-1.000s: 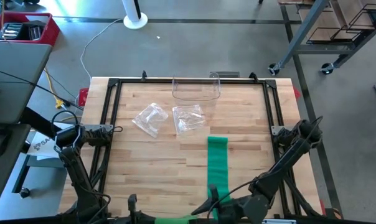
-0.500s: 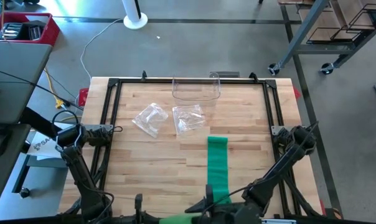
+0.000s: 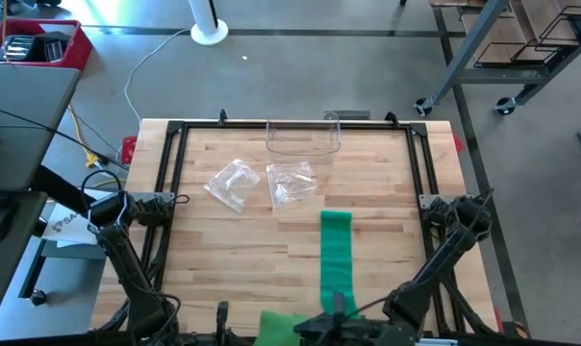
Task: Roll bandage
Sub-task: Roll the green bandage
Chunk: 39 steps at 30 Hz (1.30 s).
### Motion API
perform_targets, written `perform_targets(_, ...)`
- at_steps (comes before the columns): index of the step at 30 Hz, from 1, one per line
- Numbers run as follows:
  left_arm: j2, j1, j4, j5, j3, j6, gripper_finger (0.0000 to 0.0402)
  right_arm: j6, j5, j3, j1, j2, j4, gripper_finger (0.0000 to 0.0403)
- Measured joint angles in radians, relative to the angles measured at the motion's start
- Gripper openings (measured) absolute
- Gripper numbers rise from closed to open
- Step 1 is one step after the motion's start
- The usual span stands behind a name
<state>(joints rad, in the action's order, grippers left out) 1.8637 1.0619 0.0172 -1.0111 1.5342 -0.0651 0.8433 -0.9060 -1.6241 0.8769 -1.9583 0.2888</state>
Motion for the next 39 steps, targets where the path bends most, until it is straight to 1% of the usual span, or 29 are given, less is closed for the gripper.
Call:
perform_targets(5,0.001,-0.002,0.029,0.000,0.000,-0.057,0.0001,0.102,-0.001,0.000,0.024,0.000,0.095,0.0003)
perform_targets(10,0.001,-0.002,0.023,0.000,0.000,-0.066,0.0001,0.110,0.000,0.000,0.018,0.000,0.114,0.0002)
perform_targets(12,0.001,-0.002,0.023,0.000,0.000,-0.075,0.0001,0.135,0.001,0.000,0.013,0.000,0.124,0.0001)
perform_targets(15,0.001,-0.002,0.024,0.000,0.000,-0.081,0.0001,0.185,0.003,0.000,0.013,0.000,0.184,0.0001)
perform_targets(18,0.001,-0.002,0.023,-0.003,0.000,-0.076,0.0001,0.237,0.028,0.000,0.014,0.000,0.247,0.0000)
perform_targets(22,0.001,-0.002,0.024,-0.003,0.000,-0.075,0.0001,0.265,0.072,0.000,0.020,0.000,0.267,0.0000)
perform_targets(24,0.001,-0.002,0.024,-0.003,0.000,-0.081,0.0001,0.265,0.064,0.000,0.021,0.000,0.265,0.0000)
perform_targets(28,0.001,-0.002,0.023,0.016,0.000,-0.087,0.0001,0.265,-0.006,0.000,0.000,0.000,0.241,0.0000)
perform_targets(32,0.001,-0.002,0.017,0.043,0.000,-0.091,0.0001,0.194,-0.019,0.000,-0.034,0.000,0.186,0.0000)
perform_targets(39,0.001,0.001,0.016,0.055,0.000,-0.087,0.0001,-0.047,-0.018,0.000,-0.088,0.000,-0.051,0.0000)
